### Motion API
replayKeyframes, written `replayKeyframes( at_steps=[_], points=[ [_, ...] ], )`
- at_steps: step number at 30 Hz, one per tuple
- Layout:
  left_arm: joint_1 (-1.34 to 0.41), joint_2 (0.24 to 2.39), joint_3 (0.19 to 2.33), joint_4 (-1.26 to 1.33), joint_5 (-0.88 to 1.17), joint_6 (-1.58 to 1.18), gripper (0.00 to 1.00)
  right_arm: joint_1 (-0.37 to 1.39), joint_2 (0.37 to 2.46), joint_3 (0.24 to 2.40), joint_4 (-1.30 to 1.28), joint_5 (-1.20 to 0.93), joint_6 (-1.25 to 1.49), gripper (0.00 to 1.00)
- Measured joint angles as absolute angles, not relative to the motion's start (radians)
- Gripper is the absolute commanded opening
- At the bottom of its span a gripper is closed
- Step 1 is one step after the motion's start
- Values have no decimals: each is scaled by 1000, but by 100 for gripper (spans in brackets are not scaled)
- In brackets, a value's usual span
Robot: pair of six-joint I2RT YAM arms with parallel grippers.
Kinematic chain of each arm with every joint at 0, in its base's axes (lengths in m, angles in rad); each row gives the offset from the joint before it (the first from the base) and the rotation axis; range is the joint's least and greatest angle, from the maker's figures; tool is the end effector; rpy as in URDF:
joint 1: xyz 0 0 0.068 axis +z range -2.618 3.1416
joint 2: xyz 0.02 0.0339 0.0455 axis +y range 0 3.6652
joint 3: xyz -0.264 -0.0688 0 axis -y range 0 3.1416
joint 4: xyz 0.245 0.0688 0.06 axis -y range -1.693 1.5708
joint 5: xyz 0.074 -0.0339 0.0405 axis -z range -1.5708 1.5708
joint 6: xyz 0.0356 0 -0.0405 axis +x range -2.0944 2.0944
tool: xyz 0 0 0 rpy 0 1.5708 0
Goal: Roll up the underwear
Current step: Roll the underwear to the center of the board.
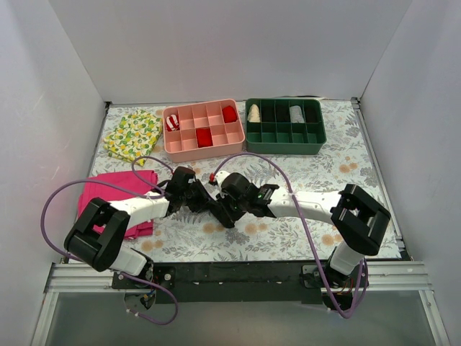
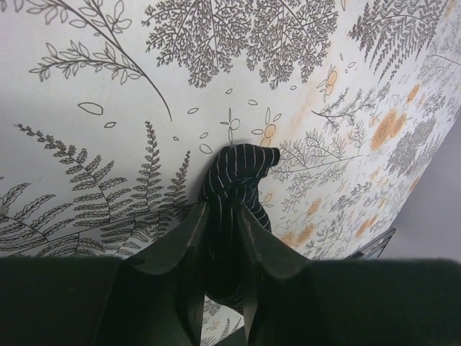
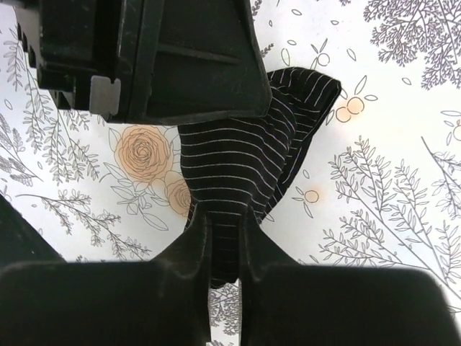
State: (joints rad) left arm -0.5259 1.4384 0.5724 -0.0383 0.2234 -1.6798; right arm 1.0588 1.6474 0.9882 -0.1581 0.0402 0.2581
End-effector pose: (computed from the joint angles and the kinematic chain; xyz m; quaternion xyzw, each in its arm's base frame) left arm 0.2181 -0.1357 0.1420 -0.4817 0.8070 -0.3376 0.0526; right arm 0.1706 0.3006 0.1942 -0.3555 0.8590 0.2103 0.3024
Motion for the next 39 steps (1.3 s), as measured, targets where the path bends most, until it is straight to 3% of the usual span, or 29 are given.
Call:
replayKeyframes(
  at_steps=[4, 7, 12, 24, 39],
  points=[
    [-526, 1438, 583, -69, 213, -1679, 33, 1059, 1649, 976, -138, 29, 274, 1],
    [-526, 1420, 587, -108, 191, -1673, 54, 1057, 1643, 935, -71, -2, 298, 1],
    [-527, 1335, 587, -202, 140, -1673, 67, 1026, 1629, 840, 97, -101, 368, 1],
    [-528, 1121, 544, -230, 94, -1669, 70, 876, 1641, 663, 413, -382, 547, 1],
    [-607, 1205, 465, -90, 132, -1666, 65, 811, 1713, 670, 455, -531, 598, 1]
  ],
)
